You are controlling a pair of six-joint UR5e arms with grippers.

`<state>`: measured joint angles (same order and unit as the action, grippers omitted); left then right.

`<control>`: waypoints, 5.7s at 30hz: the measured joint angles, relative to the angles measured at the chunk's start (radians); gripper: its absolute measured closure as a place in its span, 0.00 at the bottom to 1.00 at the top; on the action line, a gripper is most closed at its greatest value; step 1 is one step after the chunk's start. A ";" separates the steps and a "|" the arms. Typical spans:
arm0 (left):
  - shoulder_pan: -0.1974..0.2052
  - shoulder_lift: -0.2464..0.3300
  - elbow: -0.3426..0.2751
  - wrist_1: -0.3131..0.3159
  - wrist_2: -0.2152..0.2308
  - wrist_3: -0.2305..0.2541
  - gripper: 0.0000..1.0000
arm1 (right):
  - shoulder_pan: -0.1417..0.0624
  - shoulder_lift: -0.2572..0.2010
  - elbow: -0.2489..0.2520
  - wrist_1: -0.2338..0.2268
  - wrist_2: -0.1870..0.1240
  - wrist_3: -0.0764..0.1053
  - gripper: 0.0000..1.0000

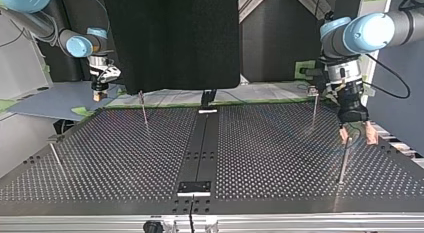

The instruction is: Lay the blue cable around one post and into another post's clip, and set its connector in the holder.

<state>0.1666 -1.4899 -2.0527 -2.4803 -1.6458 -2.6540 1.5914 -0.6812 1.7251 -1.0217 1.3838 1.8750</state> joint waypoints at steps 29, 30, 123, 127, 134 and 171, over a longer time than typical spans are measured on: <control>0.023 -0.125 0.119 -0.002 -0.005 0.045 0.00 | -0.002 0.001 0.000 0.001 0.000 0.004 1.00; 0.025 -0.130 0.124 -0.002 -0.005 0.045 0.00 | -0.002 0.000 0.000 0.000 0.000 0.005 1.00; 0.000 -0.250 0.205 -0.039 0.017 0.115 0.00 | -0.062 -0.517 -0.007 0.283 0.007 -0.053 1.00; -0.005 -0.248 0.205 -0.043 0.016 0.115 0.00 | -0.071 -0.491 -0.007 0.279 -0.003 -0.054 1.00; -0.006 -0.234 0.205 -0.045 0.017 0.114 0.00 | -0.075 -0.435 -0.006 0.284 -0.006 -0.071 1.00; -0.013 -0.230 0.205 -0.045 0.014 0.130 0.00 | -0.092 -0.440 -0.082 0.300 -0.238 -0.019 1.00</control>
<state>0.1535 -1.7200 -1.8473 -2.5253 -1.6313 -2.5235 1.4995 -1.1210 1.6429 -0.7213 1.1459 1.8561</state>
